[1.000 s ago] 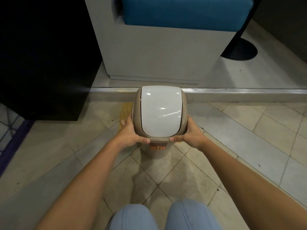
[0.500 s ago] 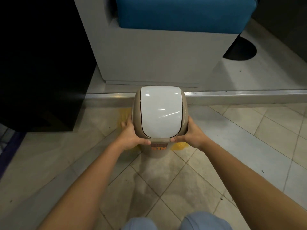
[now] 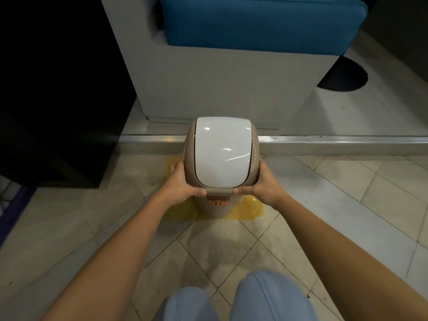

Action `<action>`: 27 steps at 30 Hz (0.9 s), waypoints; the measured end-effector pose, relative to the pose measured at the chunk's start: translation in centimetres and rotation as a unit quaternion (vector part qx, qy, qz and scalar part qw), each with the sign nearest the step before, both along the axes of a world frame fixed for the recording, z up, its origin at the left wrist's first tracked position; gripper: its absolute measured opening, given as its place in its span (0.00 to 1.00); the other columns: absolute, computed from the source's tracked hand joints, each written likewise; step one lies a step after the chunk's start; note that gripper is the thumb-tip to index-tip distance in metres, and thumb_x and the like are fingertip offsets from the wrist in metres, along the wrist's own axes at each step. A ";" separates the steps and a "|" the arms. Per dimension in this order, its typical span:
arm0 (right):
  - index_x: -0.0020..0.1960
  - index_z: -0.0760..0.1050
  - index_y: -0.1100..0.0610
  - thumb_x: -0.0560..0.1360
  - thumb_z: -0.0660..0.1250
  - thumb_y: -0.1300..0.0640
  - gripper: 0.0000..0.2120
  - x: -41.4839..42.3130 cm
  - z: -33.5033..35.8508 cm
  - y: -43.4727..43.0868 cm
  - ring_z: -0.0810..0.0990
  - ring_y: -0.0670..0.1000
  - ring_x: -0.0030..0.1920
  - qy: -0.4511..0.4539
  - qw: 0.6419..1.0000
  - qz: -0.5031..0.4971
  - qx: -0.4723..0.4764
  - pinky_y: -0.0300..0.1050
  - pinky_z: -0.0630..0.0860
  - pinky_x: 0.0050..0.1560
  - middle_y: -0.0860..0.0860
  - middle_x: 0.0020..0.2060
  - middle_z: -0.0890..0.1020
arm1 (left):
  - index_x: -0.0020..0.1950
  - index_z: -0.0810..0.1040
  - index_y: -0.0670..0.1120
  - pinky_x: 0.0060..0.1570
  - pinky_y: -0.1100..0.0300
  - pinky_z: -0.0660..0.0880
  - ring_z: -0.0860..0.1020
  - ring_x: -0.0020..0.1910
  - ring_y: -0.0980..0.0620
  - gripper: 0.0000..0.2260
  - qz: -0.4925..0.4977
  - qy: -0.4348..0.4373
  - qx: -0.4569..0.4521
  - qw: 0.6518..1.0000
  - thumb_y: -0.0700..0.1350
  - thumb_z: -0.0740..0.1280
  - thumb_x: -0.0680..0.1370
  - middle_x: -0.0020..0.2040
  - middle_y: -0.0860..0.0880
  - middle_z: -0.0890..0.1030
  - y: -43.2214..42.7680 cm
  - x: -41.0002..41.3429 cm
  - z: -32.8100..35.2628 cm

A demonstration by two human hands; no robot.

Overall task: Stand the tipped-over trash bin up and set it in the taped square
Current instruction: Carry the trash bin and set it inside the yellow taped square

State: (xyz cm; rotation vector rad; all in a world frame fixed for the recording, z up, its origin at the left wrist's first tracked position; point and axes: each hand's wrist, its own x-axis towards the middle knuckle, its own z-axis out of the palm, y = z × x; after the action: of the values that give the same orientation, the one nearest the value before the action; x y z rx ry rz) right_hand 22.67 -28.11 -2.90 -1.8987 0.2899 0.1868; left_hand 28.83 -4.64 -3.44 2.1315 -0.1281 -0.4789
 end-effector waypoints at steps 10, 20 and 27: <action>0.75 0.57 0.51 0.53 0.83 0.51 0.57 3.7 0.2 -1.2 0.67 0.55 0.68 -0.024 0.995 0.009 -0.092 0.57 0.68 0.69 0.55 0.66 0.69 | 0.74 0.57 0.50 0.67 0.44 0.66 0.65 0.69 0.46 0.53 0.012 0.011 -0.021 1.000 0.46 0.82 0.55 0.71 0.46 0.65 -0.8 3.2 0.2; 0.75 0.58 0.50 0.54 0.83 0.49 0.55 5.8 -0.2 -1.5 0.67 0.55 0.69 -0.030 0.997 0.001 -0.067 0.58 0.68 0.69 0.53 0.67 0.69 | 0.74 0.55 0.52 0.67 0.44 0.66 0.65 0.70 0.45 0.52 0.012 0.021 -0.030 0.999 0.45 0.81 0.56 0.71 0.46 0.65 -1.0 5.8 -0.1; 0.75 0.58 0.50 0.54 0.83 0.52 0.55 6.9 -0.2 -1.1 0.68 0.57 0.69 -0.030 0.999 -0.013 -0.038 0.60 0.69 0.68 0.54 0.67 0.70 | 0.74 0.55 0.53 0.67 0.45 0.66 0.64 0.70 0.47 0.49 0.021 0.009 -0.044 0.999 0.42 0.79 0.61 0.71 0.47 0.65 -1.1 6.6 -0.3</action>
State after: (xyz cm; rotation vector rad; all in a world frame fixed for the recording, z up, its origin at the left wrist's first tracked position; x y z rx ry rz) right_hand 29.55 -29.19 -3.11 -1.9703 0.2847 0.1031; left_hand 35.44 -5.71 -3.72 2.0397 -0.0918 -0.4598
